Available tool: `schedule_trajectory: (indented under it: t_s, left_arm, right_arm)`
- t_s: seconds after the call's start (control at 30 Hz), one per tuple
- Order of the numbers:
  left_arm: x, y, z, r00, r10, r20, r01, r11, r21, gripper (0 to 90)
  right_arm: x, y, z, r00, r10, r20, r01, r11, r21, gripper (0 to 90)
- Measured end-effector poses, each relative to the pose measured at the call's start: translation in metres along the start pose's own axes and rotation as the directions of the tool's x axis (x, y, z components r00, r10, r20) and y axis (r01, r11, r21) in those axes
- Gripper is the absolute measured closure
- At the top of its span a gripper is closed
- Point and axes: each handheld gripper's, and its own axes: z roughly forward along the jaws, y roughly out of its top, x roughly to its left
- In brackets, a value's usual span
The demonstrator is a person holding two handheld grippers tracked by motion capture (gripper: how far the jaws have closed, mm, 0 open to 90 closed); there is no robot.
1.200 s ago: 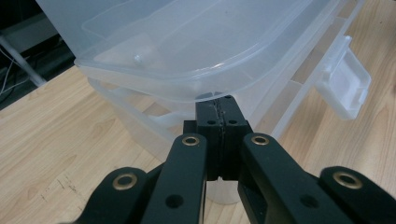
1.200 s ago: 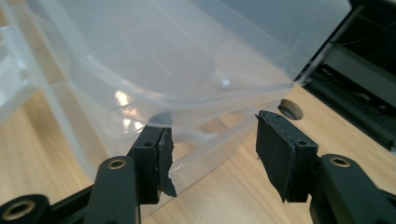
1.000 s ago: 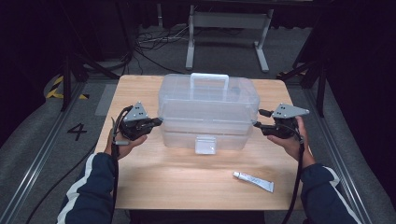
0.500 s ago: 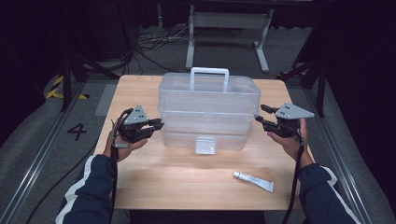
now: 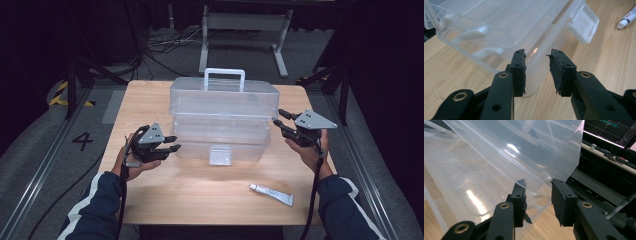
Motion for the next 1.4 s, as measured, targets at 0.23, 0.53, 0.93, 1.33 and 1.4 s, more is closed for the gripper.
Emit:
schedule_trajectory:
  t_s: [0.23, 0.53, 0.93, 1.33, 1.4]
  left_arm:
    - [-0.001, -0.002, 0.007, 0.9993, 0.012, 0.037, -0.012, 0.9999, 0.012, 66.5]
    - [-0.002, 0.001, 0.005, 0.9989, 0.029, 0.036, -0.029, 0.9996, -0.007, 61.4]
    - [-0.001, 0.006, 0.006, 0.9970, 0.063, 0.045, -0.063, 0.9980, -0.006, 57.0]
    - [0.004, 0.005, 0.016, 0.9982, 0.053, 0.028, -0.054, 0.9985, 0.014, 52.4]
    - [0.004, 0.007, 0.017, 0.9974, 0.064, 0.032, -0.065, 0.9977, 0.022, 52.6]
  right_arm:
    - [-0.001, 0.006, 0.002, 0.9996, 0.006, 0.026, -0.006, 1.000, -0.021, 69.8]
    - [-0.002, 0.011, 0.005, 0.9981, 0.018, 0.059, -0.016, 0.999, -0.039, 73.2]
    - [-0.006, 0.017, 0.010, 0.9962, 0.030, 0.081, -0.026, 0.999, -0.045, 74.6]
    - [-0.012, 0.024, 0.014, 0.9931, 0.054, 0.104, -0.049, 0.997, -0.051, 76.1]
    - [-0.012, 0.025, 0.014, 0.9924, 0.057, 0.109, -0.051, 0.997, -0.050, 76.4]
